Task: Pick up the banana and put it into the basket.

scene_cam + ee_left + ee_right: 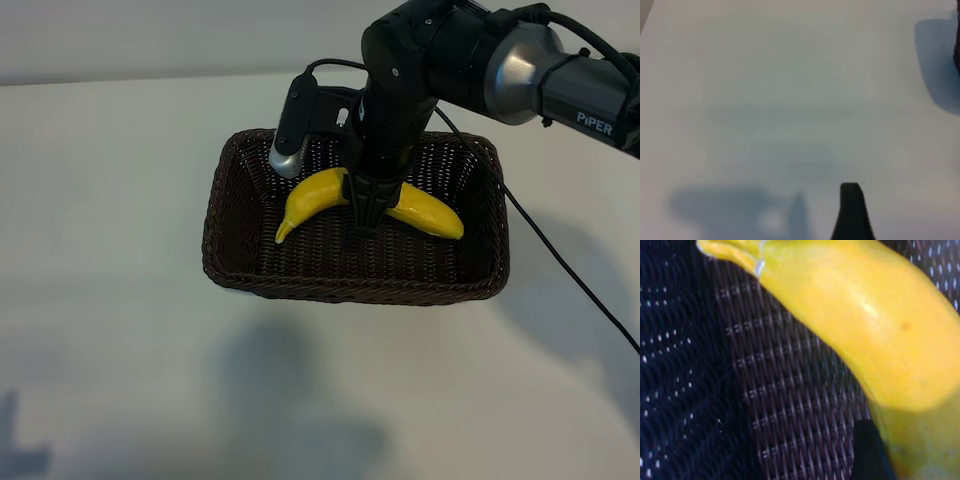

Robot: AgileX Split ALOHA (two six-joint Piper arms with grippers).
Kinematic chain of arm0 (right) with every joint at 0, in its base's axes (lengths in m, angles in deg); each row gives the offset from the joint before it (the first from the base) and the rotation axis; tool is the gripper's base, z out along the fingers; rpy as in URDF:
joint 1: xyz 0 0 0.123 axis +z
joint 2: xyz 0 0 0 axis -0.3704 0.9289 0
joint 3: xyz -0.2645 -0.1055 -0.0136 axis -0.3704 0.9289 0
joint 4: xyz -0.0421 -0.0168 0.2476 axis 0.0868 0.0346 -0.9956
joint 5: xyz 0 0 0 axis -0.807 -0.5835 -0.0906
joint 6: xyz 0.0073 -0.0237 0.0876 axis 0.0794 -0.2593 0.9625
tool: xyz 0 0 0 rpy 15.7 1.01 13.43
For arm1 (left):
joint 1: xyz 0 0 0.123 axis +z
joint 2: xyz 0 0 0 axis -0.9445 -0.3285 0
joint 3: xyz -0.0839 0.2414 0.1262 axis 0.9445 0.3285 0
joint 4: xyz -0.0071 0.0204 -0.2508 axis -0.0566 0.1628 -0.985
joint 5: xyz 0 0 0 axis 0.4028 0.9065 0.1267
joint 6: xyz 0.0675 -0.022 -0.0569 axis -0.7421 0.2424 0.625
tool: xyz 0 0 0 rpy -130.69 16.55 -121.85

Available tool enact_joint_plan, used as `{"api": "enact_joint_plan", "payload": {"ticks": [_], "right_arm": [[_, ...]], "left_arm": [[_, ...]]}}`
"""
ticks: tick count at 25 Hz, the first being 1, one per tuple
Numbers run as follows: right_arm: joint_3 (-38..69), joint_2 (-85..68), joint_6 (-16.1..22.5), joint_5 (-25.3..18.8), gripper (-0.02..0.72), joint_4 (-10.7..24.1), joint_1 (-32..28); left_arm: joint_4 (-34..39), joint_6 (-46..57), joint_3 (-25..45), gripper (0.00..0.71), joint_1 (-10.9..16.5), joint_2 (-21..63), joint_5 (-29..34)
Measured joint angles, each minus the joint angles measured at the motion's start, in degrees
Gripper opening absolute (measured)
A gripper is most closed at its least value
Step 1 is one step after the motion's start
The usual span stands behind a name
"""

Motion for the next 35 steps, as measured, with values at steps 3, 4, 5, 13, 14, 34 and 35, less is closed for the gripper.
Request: {"api": "enact_joint_plan", "payload": {"ticks": [3, 4, 5, 13, 14, 34, 35], "right_arm": [[0.0, 0.0, 0.0, -0.13, 0.455, 0.0, 0.0], [0.0, 0.0, 0.0, -0.35, 0.476, 0.0, 0.0], [-0.06, 0.0, 0.0, -0.46, 0.495, 0.0, 0.04], [-0.06, -0.35, 1.09, -0.88, 0.564, 0.31, 0.04], [-0.06, -0.77, 1.5, -0.88, 0.564, 0.36, 0.04], [-10.9, -1.97, 13.78, -10.34, 0.545, -7.81, -15.15], [-10.9, -1.97, 16.92, -10.37, 0.545, -8.04, -16.52]], "left_arm": [[0.0, 0.0, 0.0, 0.541, 0.0, 0.0, 0.0], [0.0, 0.0, 0.0, 0.541, 0.0, 0.0, 0.0], [0.0, 0.0, 0.0, 0.541, 0.0, 0.0, 0.0], [0.0, 0.0, 0.0, 0.541, 0.0, 0.0, 0.0], [0.0, 0.0, 0.0, 0.541, 0.0, 0.0, 0.0], [0.0, -0.05, 0.0, 0.541, 0.0, 0.0, 0.0], [0.0, -0.05, 0.0, 0.541, 0.0, 0.0, 0.0]]}}
